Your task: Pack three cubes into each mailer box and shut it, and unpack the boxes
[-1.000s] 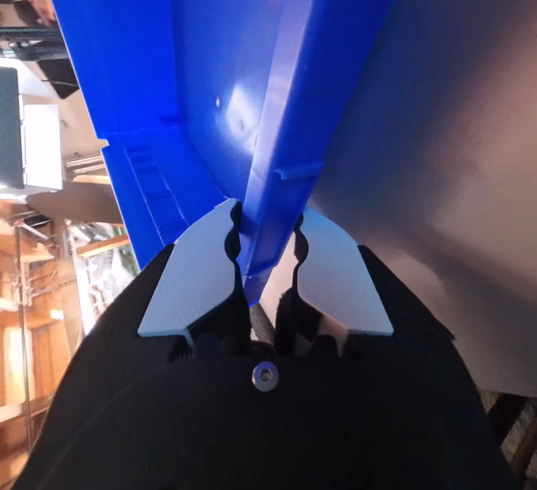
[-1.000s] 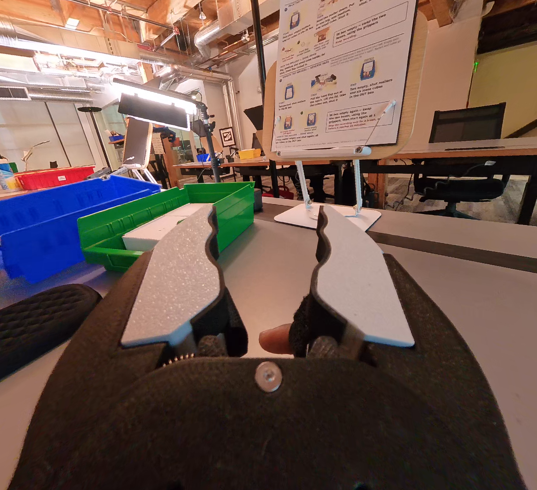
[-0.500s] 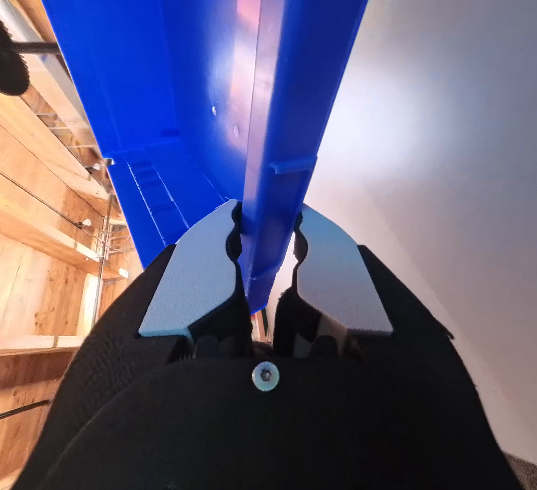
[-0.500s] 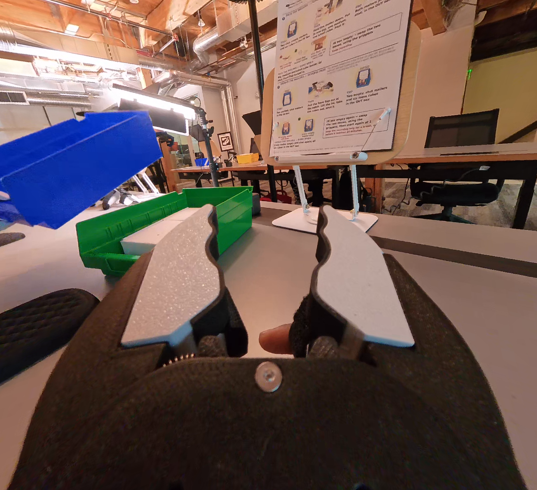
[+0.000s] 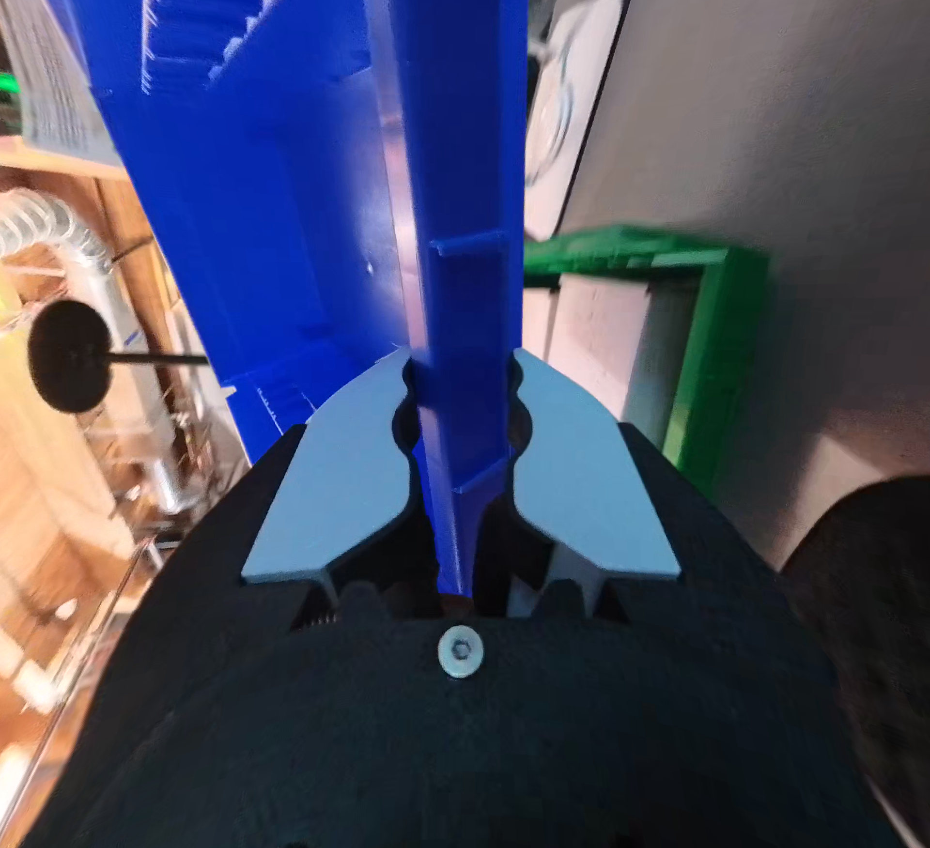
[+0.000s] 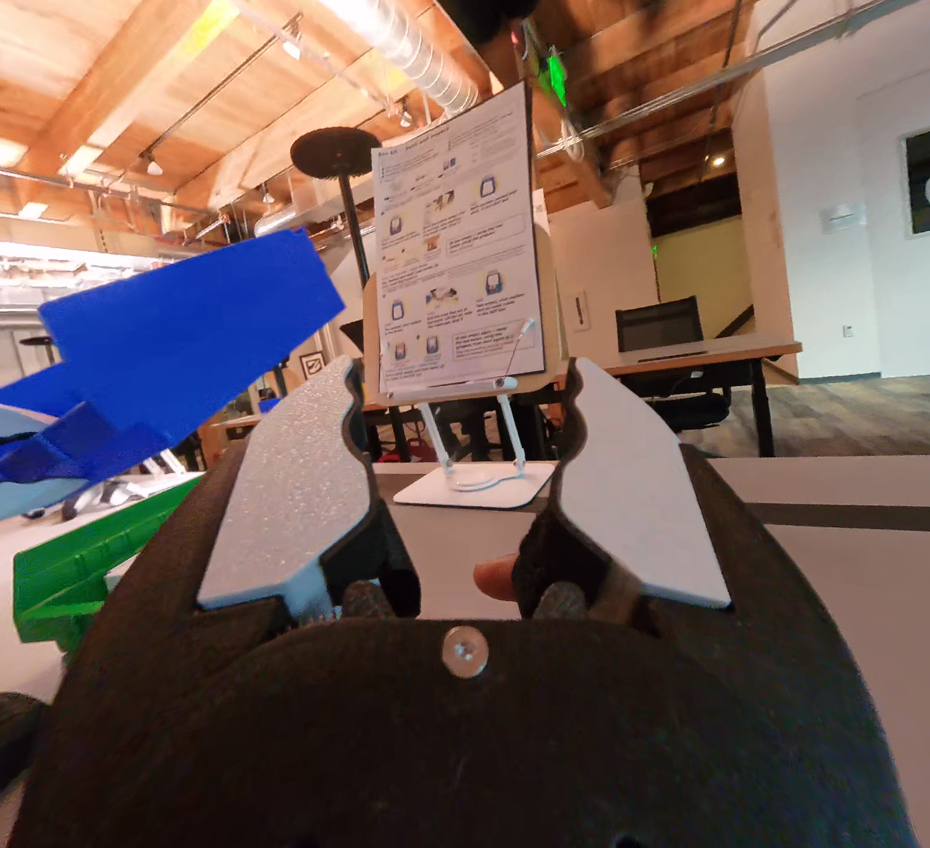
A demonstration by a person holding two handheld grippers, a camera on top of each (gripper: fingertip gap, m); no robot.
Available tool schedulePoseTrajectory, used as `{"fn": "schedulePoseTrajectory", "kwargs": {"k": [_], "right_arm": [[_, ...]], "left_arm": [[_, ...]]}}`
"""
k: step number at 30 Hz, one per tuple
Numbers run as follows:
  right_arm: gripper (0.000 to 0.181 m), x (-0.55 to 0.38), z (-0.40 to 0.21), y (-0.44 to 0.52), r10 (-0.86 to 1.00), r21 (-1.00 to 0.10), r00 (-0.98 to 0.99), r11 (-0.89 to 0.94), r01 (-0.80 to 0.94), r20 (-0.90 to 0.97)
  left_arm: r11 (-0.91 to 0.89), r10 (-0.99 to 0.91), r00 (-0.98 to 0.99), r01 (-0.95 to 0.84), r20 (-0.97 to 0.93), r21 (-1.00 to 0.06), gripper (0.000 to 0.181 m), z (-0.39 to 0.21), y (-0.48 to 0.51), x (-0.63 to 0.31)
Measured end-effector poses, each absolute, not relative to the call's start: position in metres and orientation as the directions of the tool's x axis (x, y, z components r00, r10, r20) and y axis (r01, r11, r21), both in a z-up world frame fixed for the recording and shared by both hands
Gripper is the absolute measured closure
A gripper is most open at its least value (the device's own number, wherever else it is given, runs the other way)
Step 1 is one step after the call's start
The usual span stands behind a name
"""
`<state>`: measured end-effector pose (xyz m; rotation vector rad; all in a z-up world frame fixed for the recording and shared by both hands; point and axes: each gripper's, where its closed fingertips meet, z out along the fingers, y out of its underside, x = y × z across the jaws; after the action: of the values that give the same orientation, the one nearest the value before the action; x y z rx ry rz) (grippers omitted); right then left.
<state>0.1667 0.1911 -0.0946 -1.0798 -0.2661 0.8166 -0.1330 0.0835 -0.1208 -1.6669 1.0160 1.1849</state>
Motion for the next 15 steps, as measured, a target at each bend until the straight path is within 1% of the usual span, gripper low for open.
{"fn": "schedulePoseTrajectory", "kwargs": {"k": [2,5,7,12,15], "right_arm": [[0.104,0.171,-0.093,0.191,0.7,-0.85,0.686,0.225,-0.475,-0.198],[0.104,0.173,-0.091,0.192,0.696,-0.849,0.688,0.223,-0.48,-0.206],[0.104,0.178,-0.088,0.192,0.681,-0.845,0.706,0.248,-0.473,-0.195],[0.103,0.201,-0.079,0.194,0.635,-0.811,0.737,0.292,-0.507,-0.232],[0.106,0.208,-0.078,0.195,0.634,-0.794,0.723,0.276,-0.542,-0.273]], "left_arm": [[-0.277,-0.171,0.211,-0.948,-0.962,-0.159,0.15,-0.123,0.1,-0.106],[-0.232,-0.188,0.141,-0.968,-0.972,-0.095,0.15,-0.13,0.121,-0.073],[-0.202,-0.213,0.126,-0.976,-0.969,-0.083,0.15,-0.14,0.134,-0.05],[-0.157,-0.328,0.16,-0.981,-0.931,-0.114,0.15,-0.181,0.159,-0.001],[-0.148,-0.392,0.112,-0.987,-0.913,-0.057,0.15,-0.212,0.168,0.013]]}}
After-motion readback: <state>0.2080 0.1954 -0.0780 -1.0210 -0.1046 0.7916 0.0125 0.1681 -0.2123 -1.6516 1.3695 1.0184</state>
